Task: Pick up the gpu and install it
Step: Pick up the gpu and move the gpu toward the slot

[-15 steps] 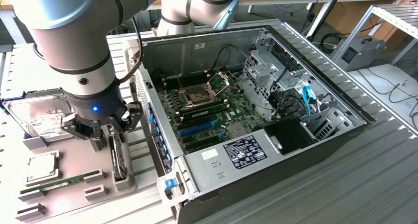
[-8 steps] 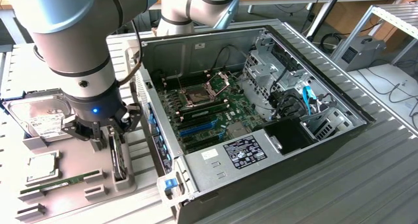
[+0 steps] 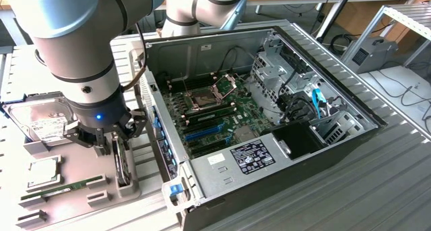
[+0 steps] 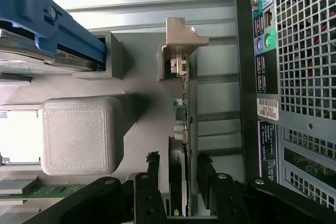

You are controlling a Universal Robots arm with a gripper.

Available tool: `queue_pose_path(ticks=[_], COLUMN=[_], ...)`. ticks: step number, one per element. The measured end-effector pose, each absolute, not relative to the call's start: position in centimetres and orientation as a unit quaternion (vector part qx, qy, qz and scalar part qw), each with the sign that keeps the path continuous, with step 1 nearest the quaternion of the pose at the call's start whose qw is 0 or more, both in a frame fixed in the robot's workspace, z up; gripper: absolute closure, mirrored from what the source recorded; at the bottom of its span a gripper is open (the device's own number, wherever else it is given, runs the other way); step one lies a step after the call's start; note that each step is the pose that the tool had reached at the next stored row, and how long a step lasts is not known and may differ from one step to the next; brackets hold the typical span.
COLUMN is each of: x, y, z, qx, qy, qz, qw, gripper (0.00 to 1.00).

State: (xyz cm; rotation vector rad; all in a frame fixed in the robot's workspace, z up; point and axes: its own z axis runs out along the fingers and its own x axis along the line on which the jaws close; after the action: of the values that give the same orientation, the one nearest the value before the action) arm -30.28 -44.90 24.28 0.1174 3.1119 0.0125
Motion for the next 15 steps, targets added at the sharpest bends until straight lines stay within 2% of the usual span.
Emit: queue_pose_path(ticks=[6,8,15], x=[-30.27,-30.28,-30.27], y=[-44.91,-44.91,-44.91], z=[24.28,24.29,24.28], qx=[0.038,0.038,0.038], qy=[0.999,0.999,0.999], qz=[0.004,0.004,0.004], qw=[0.014,0.014,0.014], gripper=[0.60,0.72,0.74])
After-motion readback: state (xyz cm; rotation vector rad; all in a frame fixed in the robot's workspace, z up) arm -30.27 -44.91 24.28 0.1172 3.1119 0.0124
